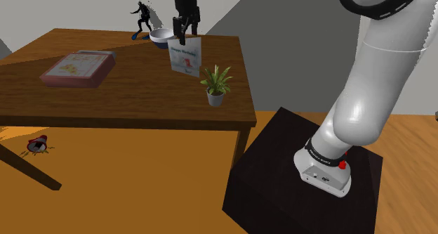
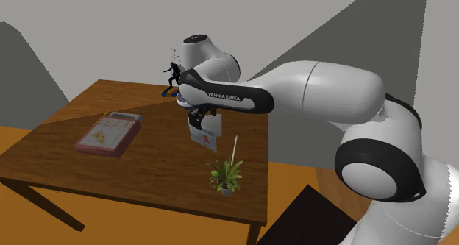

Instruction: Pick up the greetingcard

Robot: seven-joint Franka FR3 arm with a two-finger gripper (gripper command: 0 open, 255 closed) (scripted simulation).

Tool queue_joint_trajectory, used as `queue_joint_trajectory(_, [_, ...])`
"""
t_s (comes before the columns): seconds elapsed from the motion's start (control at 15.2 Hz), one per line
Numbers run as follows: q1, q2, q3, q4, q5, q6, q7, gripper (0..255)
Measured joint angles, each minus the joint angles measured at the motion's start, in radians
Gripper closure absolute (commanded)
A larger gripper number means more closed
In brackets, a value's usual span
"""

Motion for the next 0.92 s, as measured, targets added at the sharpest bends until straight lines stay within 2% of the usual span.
queue_joint_trajectory(0.13, [0.007, 0.085, 0.003, 0.090, -0.010, -0.016, -0.008, 0])
queue_joint_trajectory(0.2, [0.008, 0.098, 0.003, 0.096, -0.012, -0.012, -0.009, 0])
queue_joint_trajectory(0.66, [0.008, 0.118, 0.003, 0.038, -0.017, 0.064, -0.005, 0])
queue_joint_trajectory(0.73, [0.008, 0.119, 0.003, 0.033, -0.017, 0.070, -0.005, 255])
queue_joint_trajectory(0.92, [0.008, 0.120, 0.003, 0.029, -0.017, 0.075, -0.005, 255])
